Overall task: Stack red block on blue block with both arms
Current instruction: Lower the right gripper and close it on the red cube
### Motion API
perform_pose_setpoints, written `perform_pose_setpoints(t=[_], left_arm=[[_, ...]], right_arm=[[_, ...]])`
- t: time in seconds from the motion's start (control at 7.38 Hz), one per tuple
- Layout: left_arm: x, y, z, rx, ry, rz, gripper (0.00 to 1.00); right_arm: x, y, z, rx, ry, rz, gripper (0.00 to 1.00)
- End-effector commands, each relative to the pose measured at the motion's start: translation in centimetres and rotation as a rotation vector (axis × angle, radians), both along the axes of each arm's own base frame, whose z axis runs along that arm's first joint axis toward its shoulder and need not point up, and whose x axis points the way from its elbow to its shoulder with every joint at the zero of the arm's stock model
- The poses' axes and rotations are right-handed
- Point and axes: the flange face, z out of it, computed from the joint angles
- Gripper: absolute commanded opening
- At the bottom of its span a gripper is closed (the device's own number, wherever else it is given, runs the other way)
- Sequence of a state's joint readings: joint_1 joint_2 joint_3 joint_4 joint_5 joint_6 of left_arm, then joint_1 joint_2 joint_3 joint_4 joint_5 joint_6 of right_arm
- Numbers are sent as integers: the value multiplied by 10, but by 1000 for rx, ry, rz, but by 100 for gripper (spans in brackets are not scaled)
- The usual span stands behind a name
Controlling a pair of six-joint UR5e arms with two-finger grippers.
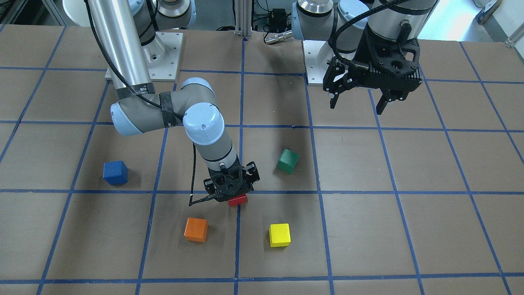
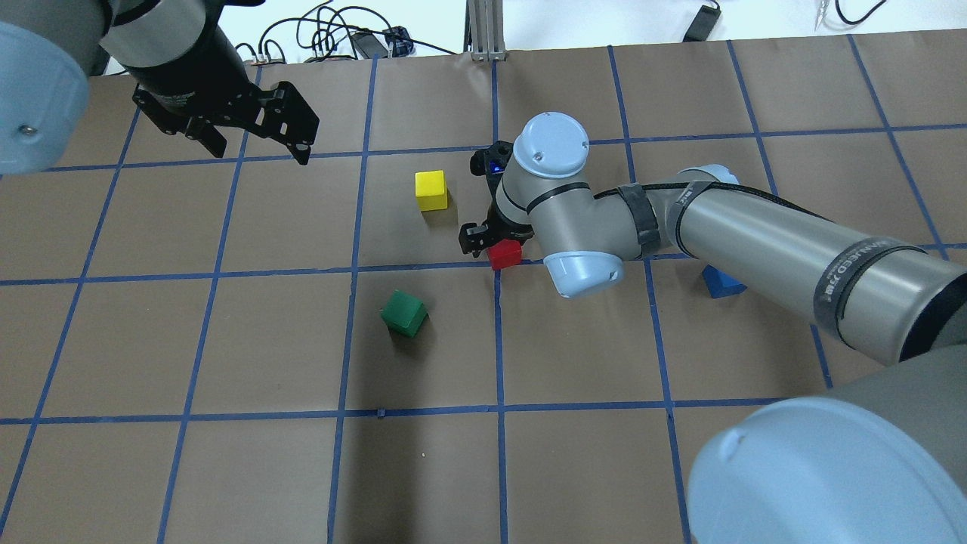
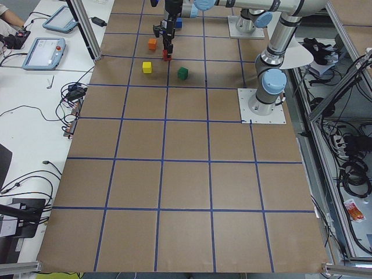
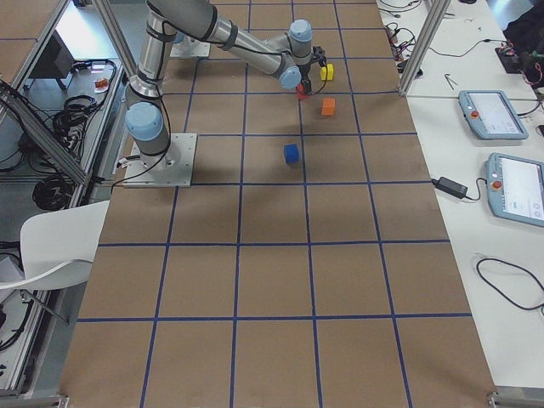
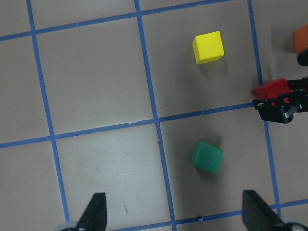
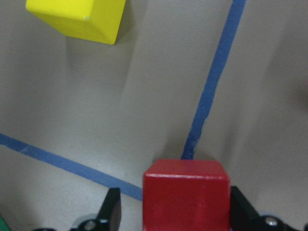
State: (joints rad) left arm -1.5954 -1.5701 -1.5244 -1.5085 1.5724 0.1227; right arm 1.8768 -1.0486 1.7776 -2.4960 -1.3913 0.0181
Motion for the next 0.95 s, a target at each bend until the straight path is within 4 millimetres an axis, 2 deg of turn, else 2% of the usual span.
perform_pose_setpoints(t=[0.0,0.27,0.41,0.54,0.81], left_arm=[[0,0,0,1,2,0,100],[0,0,0,-1,2,0,100],[0,0,0,-1,0,0,100],[-1,0,0,1,2,-2,100],[-1,0,0,-1,0,-1,100]], right_arm=[[-1,0,0,6,2,-2,0],[-4,-1,10,-3,12,-10,0],[-14,-1,32,12,16,-26,0],[-30,4,66,28,25,-48,0],[-117,-2,95,185,46,-194,0]])
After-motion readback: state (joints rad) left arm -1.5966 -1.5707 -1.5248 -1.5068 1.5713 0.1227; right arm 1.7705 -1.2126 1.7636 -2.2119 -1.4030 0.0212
